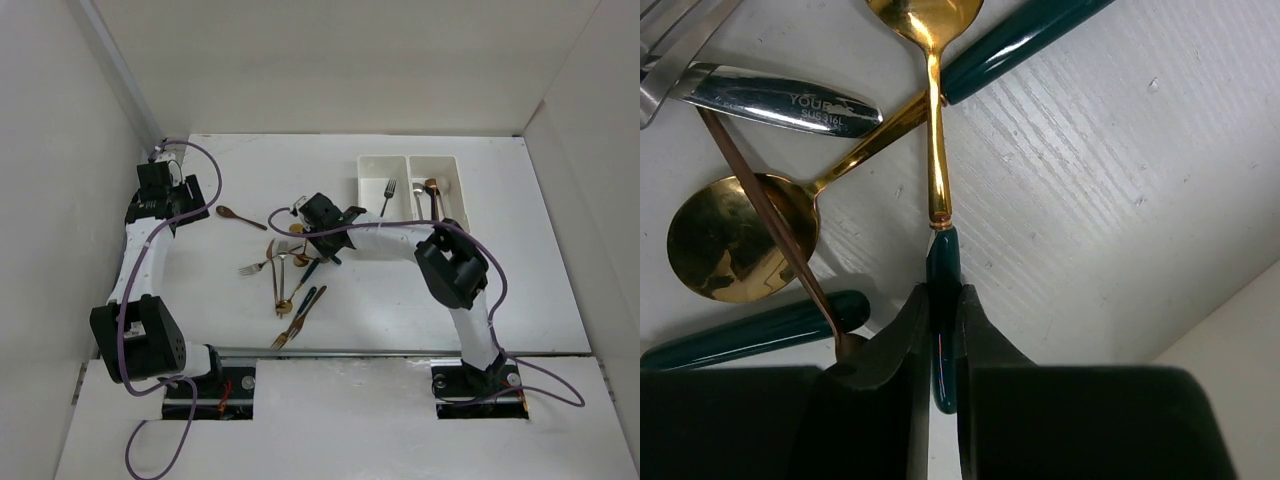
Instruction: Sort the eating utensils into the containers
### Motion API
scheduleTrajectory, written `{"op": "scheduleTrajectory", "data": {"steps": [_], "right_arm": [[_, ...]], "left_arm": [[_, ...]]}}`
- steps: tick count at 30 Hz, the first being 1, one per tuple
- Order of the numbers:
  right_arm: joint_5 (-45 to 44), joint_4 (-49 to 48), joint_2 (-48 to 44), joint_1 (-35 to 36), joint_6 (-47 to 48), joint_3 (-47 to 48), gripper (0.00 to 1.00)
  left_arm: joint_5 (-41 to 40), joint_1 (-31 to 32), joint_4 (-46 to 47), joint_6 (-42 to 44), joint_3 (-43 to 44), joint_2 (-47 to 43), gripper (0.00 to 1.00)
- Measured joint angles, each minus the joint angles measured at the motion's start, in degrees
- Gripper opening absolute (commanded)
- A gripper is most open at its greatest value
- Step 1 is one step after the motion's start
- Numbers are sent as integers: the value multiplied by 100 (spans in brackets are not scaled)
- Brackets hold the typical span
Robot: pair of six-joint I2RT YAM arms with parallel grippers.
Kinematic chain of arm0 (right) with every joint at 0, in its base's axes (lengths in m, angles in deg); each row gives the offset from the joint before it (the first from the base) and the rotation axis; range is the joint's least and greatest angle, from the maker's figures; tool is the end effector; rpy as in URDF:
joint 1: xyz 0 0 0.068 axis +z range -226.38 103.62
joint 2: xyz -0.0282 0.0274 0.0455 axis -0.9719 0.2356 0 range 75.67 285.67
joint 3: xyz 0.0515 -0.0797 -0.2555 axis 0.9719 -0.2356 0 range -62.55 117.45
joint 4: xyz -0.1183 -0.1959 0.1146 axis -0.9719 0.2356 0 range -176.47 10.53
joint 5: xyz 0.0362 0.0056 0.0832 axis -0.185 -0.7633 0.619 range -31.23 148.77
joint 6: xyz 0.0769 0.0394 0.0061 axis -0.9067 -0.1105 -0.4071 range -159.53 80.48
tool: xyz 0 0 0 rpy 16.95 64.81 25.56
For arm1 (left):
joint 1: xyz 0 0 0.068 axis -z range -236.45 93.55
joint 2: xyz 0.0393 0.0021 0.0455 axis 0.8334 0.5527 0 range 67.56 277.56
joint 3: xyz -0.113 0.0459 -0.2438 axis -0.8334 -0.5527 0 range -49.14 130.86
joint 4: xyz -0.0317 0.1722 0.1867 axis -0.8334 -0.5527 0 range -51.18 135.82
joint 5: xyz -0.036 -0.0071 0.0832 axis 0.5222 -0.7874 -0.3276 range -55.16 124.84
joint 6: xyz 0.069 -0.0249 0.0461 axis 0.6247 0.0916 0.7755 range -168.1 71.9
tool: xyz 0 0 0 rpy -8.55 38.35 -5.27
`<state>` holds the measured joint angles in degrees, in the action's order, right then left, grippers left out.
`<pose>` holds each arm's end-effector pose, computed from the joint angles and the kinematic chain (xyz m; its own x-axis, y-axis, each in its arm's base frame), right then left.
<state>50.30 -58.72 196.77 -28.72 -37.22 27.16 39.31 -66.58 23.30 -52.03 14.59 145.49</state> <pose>0.3239 0.3386 0.1374 -0.5504 -0.6629 -0.5075 -0.7028 0.6960 -0.1470 0.3277 0.0524 0.2810 -0.5794 -0.1729 -0.7965 -0.1539 0.9829 -0.1013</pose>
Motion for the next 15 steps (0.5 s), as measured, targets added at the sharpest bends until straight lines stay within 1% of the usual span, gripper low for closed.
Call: {"op": "scheduleTrajectory", "data": {"steps": [6, 10, 12, 15], "right_arm": [[216, 11, -114, -15, -22, -28, 0], [577, -11, -568, -129, -284, -9, 0], [721, -101, -973, -319, -538, 15, 0], [922, -315, -1622, -874, -992, 101, 0]], "left_arm": [[2, 0, 0, 0, 0, 0, 60], [142, 0, 0, 33, 0, 0, 60], [227, 0, 0, 72, 0, 0, 61], [308, 46, -2, 179, 0, 0, 61]]}}
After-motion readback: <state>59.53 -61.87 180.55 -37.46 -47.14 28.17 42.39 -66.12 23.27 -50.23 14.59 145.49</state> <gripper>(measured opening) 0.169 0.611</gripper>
